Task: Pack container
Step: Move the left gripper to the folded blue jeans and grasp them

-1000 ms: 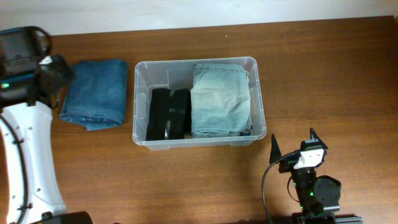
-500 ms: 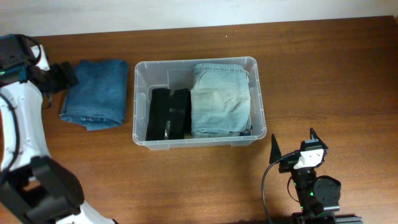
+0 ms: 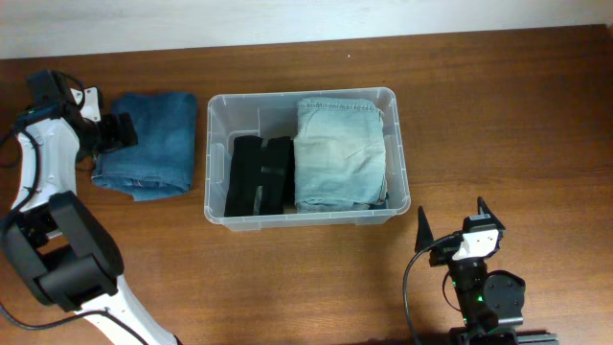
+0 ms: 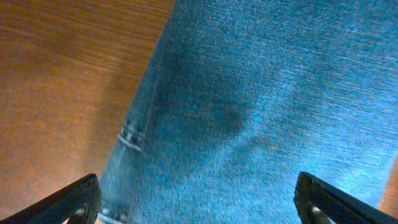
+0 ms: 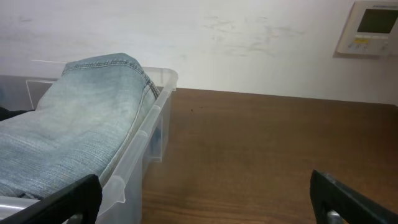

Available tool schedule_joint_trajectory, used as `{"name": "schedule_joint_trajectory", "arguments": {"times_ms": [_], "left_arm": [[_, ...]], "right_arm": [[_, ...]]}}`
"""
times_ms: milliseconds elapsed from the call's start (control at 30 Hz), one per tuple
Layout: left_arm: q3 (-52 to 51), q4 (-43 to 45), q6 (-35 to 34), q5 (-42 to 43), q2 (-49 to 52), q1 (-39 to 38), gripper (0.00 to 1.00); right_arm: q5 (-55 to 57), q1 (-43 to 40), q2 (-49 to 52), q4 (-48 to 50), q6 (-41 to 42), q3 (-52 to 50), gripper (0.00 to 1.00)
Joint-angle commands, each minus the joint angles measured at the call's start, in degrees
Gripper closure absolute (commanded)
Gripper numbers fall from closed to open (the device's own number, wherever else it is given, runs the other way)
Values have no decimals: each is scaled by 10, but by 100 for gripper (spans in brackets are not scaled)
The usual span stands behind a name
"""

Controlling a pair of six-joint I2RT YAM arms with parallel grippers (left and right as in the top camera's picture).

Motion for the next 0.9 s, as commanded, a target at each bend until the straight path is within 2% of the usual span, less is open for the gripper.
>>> {"name": "schedule_joint_trajectory", "arguments": {"times_ms": [0, 167, 467, 767, 867], "left_arm": [[1, 13, 32, 8, 28, 14, 1], [1, 21, 72, 8, 61, 25, 1], [1, 28, 75, 19, 143, 32, 1], [1, -14, 75, 21, 157, 32, 1], [1, -42, 75, 48, 157, 32, 2]], "right_arm": [[-7, -5, -5, -1, 5, -4, 2], [-7, -5, -5, -1, 5, -4, 2], [-7, -5, -5, -1, 5, -4, 2], [-7, -5, -5, -1, 5, -4, 2], [-7, -5, -5, 0, 5, -4, 2]]}}
